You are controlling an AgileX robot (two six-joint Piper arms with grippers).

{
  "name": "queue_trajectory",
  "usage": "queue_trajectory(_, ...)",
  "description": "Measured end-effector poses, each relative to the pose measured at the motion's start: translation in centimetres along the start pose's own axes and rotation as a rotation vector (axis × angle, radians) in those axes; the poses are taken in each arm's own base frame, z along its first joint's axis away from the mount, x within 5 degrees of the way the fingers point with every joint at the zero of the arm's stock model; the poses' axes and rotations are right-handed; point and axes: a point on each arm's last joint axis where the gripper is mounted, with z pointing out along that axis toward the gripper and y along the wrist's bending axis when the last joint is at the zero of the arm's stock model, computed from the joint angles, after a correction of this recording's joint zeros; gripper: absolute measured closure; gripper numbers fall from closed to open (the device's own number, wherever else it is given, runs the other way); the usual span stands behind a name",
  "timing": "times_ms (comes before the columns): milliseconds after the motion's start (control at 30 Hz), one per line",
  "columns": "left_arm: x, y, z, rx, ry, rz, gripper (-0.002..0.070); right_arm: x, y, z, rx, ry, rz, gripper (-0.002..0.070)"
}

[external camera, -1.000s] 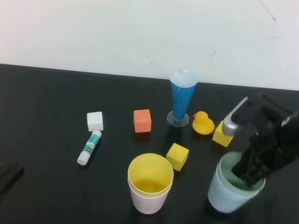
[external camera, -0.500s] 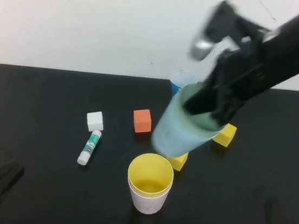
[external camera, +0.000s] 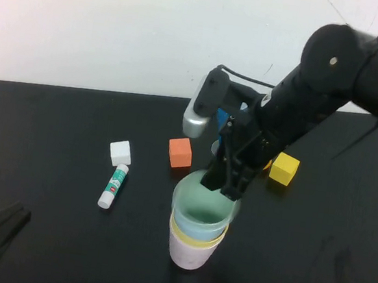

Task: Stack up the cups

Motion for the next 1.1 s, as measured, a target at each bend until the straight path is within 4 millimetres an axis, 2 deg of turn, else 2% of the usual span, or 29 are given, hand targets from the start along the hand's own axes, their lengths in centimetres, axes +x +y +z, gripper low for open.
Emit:
queue_trajectory(200,0.0,0.0,0.0,0.0,0.0,0.0,0.0676,-0.7,-0.3,0.2,0.01,-0.069,0.03,0.0419)
queue_trajectory(333,0.1,0.0,0.0,0.001,0.013,-0.001,0.0676,-2.1,-0.3,-1.8,0.003,-0.083,-0.014,0.0404)
queue_trajectory(400,0.2,0.0,0.0,0.002,0.02,-0.001,0.0676,-2.9,-0.1,-3.7,0.01,-0.061,-0.066,0.0428)
queue_trajectory(500,0.2,0.0,0.0,0.002,0.022,-0.001,0.0676,-4.3,-0.1,-8.0,0.116,-0.04,-0.16,0.0514)
queue_trajectory(600,0.1,0.0,0.0,0.002,0.016,-0.001,0.0676,-5.6,0.3,-13.4,0.298,-0.07,-0.214,0.0617)
queue_trajectory(667,0.1,0.0,0.0,0.001,0.014,-0.001,0.0676,-5.7,1.4,-16.9,0.39,-0.101,-0.208,0.0651)
queue_trajectory(767,0.1,0.0,0.0,0.002,0.016,-0.001,0.0676,-5.0,4.0,-21.4,0.472,-0.141,-0.217,0.0668)
queue_trajectory(867,0.1,0.0,0.0,0.002,0.016,-0.001,0.0676,-3.5,6.5,-24.5,0.528,-0.156,-0.221,0.0673)
queue_trajectory(967,0.1,0.0,0.0,0.001,0.016,-0.01,0.0676,-1.1,8.4,-26.0,0.573,-0.11,-0.215,0.0676)
queue_trajectory(1100,0.1,0.0,0.0,0.001,0.016,-0.039,0.0676,3.1,10.3,-26.2,0.641,0.023,-0.154,0.0676)
